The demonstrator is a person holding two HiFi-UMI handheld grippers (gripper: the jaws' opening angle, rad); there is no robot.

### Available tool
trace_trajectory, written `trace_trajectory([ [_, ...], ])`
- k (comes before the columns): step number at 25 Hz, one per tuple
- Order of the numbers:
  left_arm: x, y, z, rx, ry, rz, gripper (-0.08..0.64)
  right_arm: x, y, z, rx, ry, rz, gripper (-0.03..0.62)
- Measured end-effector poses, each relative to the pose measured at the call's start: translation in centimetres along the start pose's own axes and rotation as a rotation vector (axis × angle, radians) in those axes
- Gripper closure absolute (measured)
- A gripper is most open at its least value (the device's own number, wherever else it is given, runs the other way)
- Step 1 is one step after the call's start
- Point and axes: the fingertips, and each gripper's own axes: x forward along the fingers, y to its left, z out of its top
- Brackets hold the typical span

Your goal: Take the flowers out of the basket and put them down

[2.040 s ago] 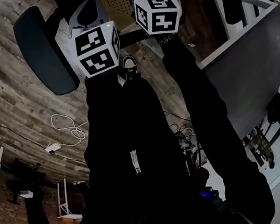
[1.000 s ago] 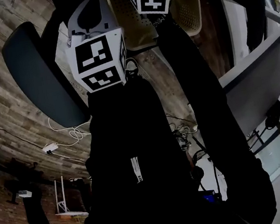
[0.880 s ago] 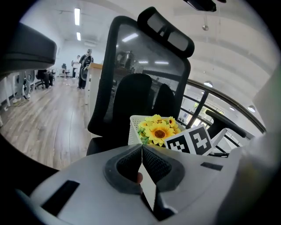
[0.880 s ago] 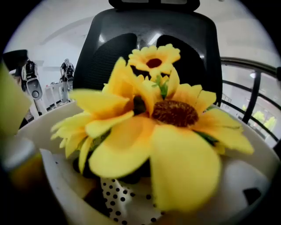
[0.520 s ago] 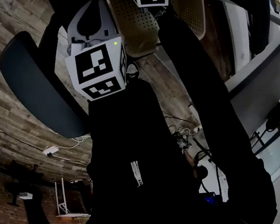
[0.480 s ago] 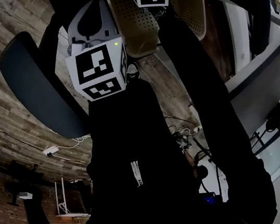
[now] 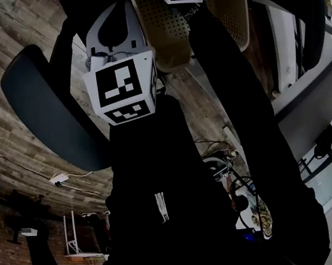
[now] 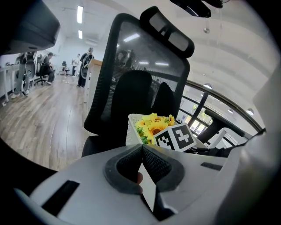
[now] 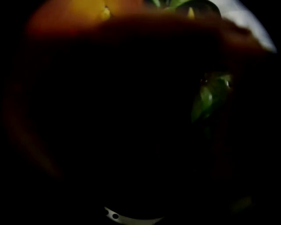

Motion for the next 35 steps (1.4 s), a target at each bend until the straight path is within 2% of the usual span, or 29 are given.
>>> trace_trajectory([
  [5, -0.1, 0.1, 0.6, 0.022, -0.014, -0.004, 0.557, 0.0, -0.1, 1.0, 0.013, -0.045, -0.012, 0.035],
  [10, -0.7, 0.7, 1.7, 0.033, -0.039, 0.019, 0.557, -1.2, 0.8, 1.7, 0.093, -0.106, -0.016, 0.037],
  [15, -1.5, 0.2, 1.5, 0.05, -0.045, 0.019, 0.557, -1.4, 1.3, 1.2, 0.071, -0.097, -0.006, 0.037],
  [23, -1.9, 0.6, 1.5, 0.051, -0.047, 0.024, 0.557, -2.8, 1.0, 1.4, 0.07, -0.16, -0.054, 0.037],
  [35, -2.9, 0.5, 2.5, 0.068, -0.071, 0.031, 0.558, -8.1, 1.4, 6.6, 0.03, -0.395, -0.128, 0.037],
])
